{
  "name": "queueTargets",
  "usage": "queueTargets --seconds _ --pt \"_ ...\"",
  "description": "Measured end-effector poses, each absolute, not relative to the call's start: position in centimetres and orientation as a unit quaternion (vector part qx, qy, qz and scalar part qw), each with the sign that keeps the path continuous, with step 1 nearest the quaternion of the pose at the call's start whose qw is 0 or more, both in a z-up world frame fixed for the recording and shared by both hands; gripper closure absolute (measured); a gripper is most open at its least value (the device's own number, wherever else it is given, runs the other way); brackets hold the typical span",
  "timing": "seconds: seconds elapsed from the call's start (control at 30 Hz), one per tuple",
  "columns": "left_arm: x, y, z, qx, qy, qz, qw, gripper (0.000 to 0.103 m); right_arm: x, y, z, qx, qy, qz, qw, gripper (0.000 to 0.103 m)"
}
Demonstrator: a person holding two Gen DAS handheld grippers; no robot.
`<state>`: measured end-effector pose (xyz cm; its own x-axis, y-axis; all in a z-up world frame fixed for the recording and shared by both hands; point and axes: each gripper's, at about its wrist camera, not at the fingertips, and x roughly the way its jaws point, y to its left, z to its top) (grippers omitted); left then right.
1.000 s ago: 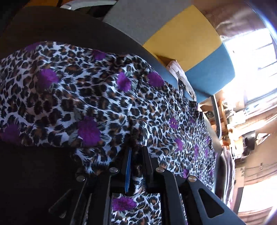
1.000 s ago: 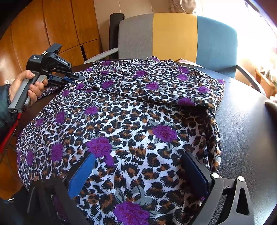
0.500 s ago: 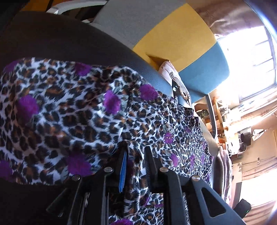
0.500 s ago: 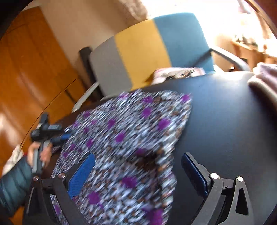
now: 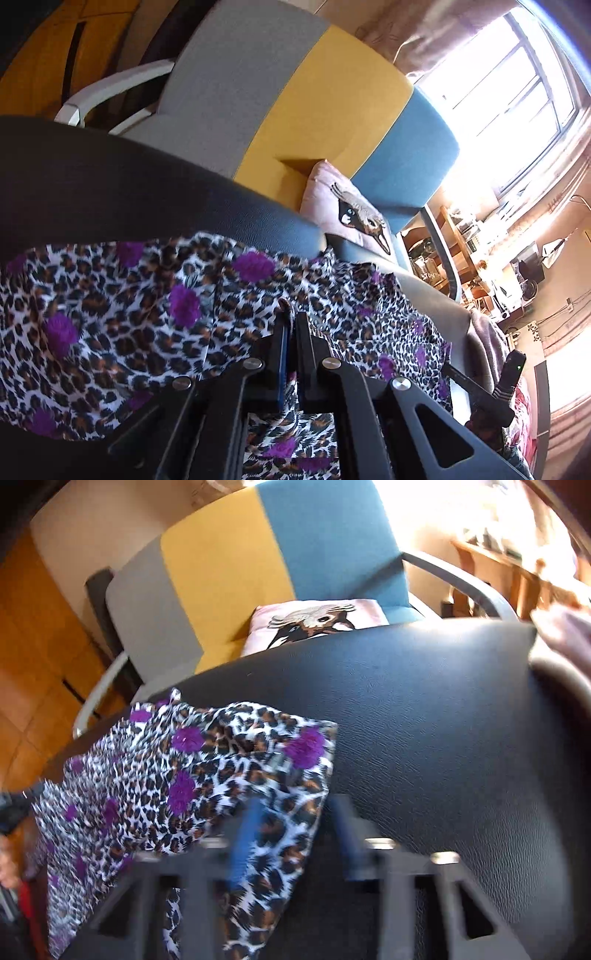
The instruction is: Fold clothes
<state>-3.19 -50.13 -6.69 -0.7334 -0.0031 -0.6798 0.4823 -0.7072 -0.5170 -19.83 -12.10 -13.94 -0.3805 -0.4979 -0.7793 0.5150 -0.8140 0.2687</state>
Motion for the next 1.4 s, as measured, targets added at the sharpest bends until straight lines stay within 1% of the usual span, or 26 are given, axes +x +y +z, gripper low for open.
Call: queueTargets --seconds 0.13,0.23,0.33,0.4,0.43,0.5,0.57,0.63,0.67,0.73,0.77,0.8,0.87,0.93,1.0,1.07,1.1,1.13,1.17,1.2,1.27,1.4 --pt "-3.4 -50.6 -6.3 0.331 0.346 -0.864 0.154 0.101 -19.3 -11.8 -13.2 0.439 0.038 -0.851 0.285 0.099" --pt "-3.1 -51.1 -7.1 0.339 0.364 -0.852 0.162 0.101 -19.8 -11.1 -13.9 0.447 0.03 -0.854 0.265 0.099" --pt "-2.7 -51.6 -7.9 0.346 0.387 -0.838 0.17 0.099 -20.1 -10.9 -14.1 0.449 0.019 -0.851 0.272 0.097" --pt "-2.4 -52.0 -8.4 0.351 0.402 -0.828 0.175 0.096 -20.0 -10.6 -13.8 0.451 0.01 -0.849 0.277 0.09" --pt "-2.3 -52.2 -8.7 0.353 0.409 -0.823 0.178 0.092 -19.8 -10.6 -13.4 0.447 0.01 -0.85 0.279 0.088" --pt "-2.0 -52.6 -9.2 0.357 0.423 -0.812 0.183 0.089 -18.8 -10.4 -12.3 0.428 0.016 -0.857 0.285 0.082" --pt "-1.7 -52.9 -9.8 0.361 0.438 -0.802 0.188 0.088 -17.5 -10.4 -11.3 0.411 0.025 -0.86 0.301 0.081" --pt "-0.9 -52.4 -9.7 0.365 0.44 -0.803 0.17 0.085 -16.0 -10.7 -10.4 0.402 0.028 -0.853 0.333 0.081" --pt "-0.7 -51.9 -9.6 0.369 0.436 -0.805 0.161 0.084 -15.0 -11.0 -10.1 0.401 0.03 -0.845 0.353 0.078" --pt "-0.5 -51.0 -9.6 0.377 0.423 -0.81 0.151 0.079 -13.0 -11.7 -10.0 0.405 0.039 -0.825 0.393 0.069" --pt "-0.6 -50.7 -9.7 0.382 0.417 -0.811 0.148 0.079 -12.0 -12.2 -10.2 0.408 0.049 -0.815 0.409 0.061" --pt "-0.7 -50.3 -9.7 0.386 0.411 -0.813 0.145 0.077 -11.0 -12.7 -10.4 0.409 0.06 -0.808 0.42 0.055" --pt "-1.4 -49.7 -9.8 0.394 0.395 -0.818 0.144 0.076 -9.4 -13.5 -10.8 0.411 0.081 -0.799 0.432 0.052" --pt "-2.3 -49.1 -9.9 0.401 0.377 -0.823 0.143 0.074 -8.2 -14.0 -11.4 0.414 0.102 -0.793 0.435 0.046" --pt "-2.7 -48.5 -10.1 0.415 0.353 -0.824 0.154 0.074 -7.5 -14.7 -12.3 0.416 0.131 -0.791 0.429 0.044" --pt "-2.9 -48.1 -10.4 0.431 0.328 -0.824 0.169 0.074 -7.3 -15.1 -13.1 0.423 0.157 -0.788 0.419 0.044" --pt "-3.0 -47.8 -10.5 0.438 0.315 -0.823 0.175 0.083 -7.3 -15.4 -13.6 0.427 0.169 -0.787 0.412 0.045" --pt "-3.1 -47.6 -10.6 0.446 0.302 -0.823 0.182 0.1 -7.2 -15.6 -13.9 0.424 0.181 -0.789 0.407 0.046" --pt "-3.3 -47.3 -10.8 0.453 0.288 -0.822 0.189 0.101 -7.0 -15.7 -14.0 0.415 0.194 -0.793 0.402 0.055" --pt "-3.1 -47.2 -10.7 0.456 0.286 -0.822 0.187 0.101 -6.9 -15.8 -14.0 0.407 0.205 -0.797 0.397 0.073" --pt "-2.4 -47.2 -10.1 0.457 0.288 -0.822 0.181 0.101 -6.7 -15.5 -13.6 0.399 0.213 -0.802 0.391 0.092" --pt "-0.4 -47.8 -9.1 0.456 0.313 -0.816 0.169 0.101 -6.2 -14.6 -12.5 0.382 0.211 -0.806 0.4 0.098"
